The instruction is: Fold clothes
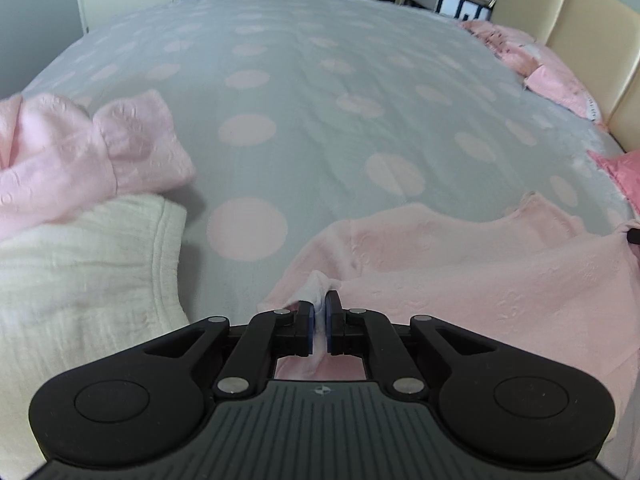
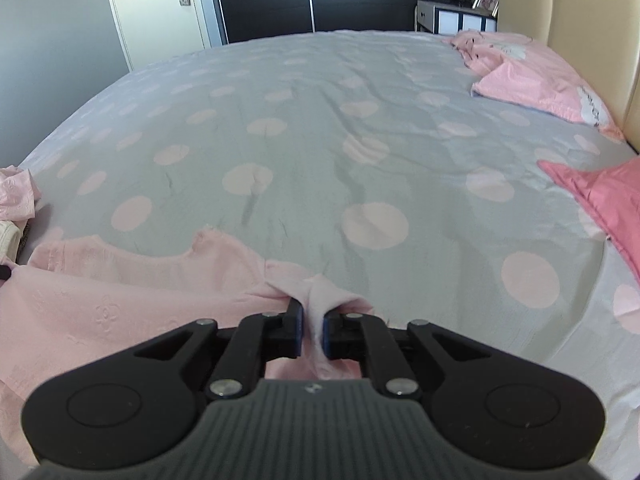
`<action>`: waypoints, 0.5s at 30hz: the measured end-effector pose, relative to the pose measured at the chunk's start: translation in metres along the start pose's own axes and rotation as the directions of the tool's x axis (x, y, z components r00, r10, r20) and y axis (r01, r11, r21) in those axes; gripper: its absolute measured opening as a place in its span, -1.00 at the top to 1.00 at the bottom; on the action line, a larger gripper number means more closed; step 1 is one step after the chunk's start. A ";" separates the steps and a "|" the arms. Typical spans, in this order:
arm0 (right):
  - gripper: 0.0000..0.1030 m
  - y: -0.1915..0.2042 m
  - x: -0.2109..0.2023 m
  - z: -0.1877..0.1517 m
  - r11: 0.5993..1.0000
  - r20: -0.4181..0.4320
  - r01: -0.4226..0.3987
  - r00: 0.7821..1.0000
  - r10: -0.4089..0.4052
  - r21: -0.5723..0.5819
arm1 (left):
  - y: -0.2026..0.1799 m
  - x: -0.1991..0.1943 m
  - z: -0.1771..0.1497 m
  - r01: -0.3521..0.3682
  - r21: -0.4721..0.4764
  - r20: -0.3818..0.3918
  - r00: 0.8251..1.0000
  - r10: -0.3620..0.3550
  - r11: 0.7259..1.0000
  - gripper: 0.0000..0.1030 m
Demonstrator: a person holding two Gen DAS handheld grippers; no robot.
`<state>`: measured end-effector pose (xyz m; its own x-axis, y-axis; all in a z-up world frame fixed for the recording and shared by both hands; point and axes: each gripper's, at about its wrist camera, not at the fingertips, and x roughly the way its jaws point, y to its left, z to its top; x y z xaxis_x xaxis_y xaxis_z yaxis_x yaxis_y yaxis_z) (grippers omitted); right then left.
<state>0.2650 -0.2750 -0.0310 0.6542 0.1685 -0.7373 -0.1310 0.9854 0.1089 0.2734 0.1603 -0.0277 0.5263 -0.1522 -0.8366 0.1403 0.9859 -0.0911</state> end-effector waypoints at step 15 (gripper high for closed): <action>-0.63 -0.003 -0.069 -0.001 0.998 0.014 -0.032 0.999 0.031 0.059 | -0.007 -0.083 -0.019 -0.101 0.110 0.087 0.992 0.091 0.989 0.16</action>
<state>0.2196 -0.2900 0.0187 0.6599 0.1997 -0.7243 -0.1077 0.9792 0.1719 0.2131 0.1668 0.0324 0.6082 -0.0669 -0.7910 0.1779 0.9826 0.0536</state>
